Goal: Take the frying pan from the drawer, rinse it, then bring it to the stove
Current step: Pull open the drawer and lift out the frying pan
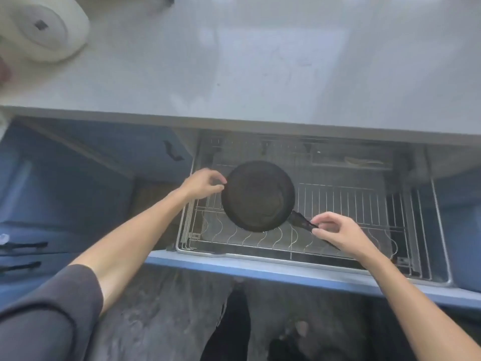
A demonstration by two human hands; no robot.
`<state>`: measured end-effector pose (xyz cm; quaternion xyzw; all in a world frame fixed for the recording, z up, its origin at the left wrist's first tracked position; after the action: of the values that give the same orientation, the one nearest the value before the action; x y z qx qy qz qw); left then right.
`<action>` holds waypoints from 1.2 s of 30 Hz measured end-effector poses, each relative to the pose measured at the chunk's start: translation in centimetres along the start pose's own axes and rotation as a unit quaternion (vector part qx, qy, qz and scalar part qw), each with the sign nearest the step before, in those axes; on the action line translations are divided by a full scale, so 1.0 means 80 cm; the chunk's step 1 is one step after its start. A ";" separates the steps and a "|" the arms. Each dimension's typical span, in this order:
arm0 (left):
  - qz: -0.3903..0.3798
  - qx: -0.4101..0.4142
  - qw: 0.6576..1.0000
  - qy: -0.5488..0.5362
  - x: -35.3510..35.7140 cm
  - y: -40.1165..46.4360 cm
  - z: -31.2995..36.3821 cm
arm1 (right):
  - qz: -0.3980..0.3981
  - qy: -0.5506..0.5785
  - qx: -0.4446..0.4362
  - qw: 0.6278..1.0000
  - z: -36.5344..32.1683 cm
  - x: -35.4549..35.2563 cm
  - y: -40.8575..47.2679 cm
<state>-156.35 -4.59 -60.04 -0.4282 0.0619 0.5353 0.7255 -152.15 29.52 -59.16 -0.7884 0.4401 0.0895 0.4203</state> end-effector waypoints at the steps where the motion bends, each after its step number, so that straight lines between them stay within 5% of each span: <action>1: 0.000 -0.019 1.000 0.014 0.010 0.022 -0.018 | -0.003 -0.010 0.010 1.000 0.012 0.014 0.029; 10: -0.005 -0.086 0.996 0.038 0.081 0.133 -0.108 | -0.078 -0.153 0.003 0.985 0.105 0.092 0.171; 20: 0.021 -0.080 0.994 0.064 0.071 0.122 -0.080 | -0.082 -0.069 0.008 0.994 0.121 0.068 0.165; 27: -0.050 -0.057 0.995 0.067 0.029 0.020 0.001 | -0.158 -0.118 -0.023 0.980 0.077 -0.019 0.081; 36: 0.040 -0.004 0.999 -0.029 -0.061 -0.148 0.121 | -0.115 -0.158 -0.087 0.977 -0.046 -0.141 -0.087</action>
<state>-152.14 -2.17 -44.69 -0.4127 0.0560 0.5761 0.7033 -154.36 35.56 -46.96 -0.8433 0.2651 0.2016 0.4218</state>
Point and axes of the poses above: each hand's wrist, its own y-axis towards the middle knuckle, its own x-axis out of the palm, z = x × y, the point moved 5 cm from there along y, towards the middle knuckle, and after that the axes turned 14 degrees about -y, right-handed, at the moved point
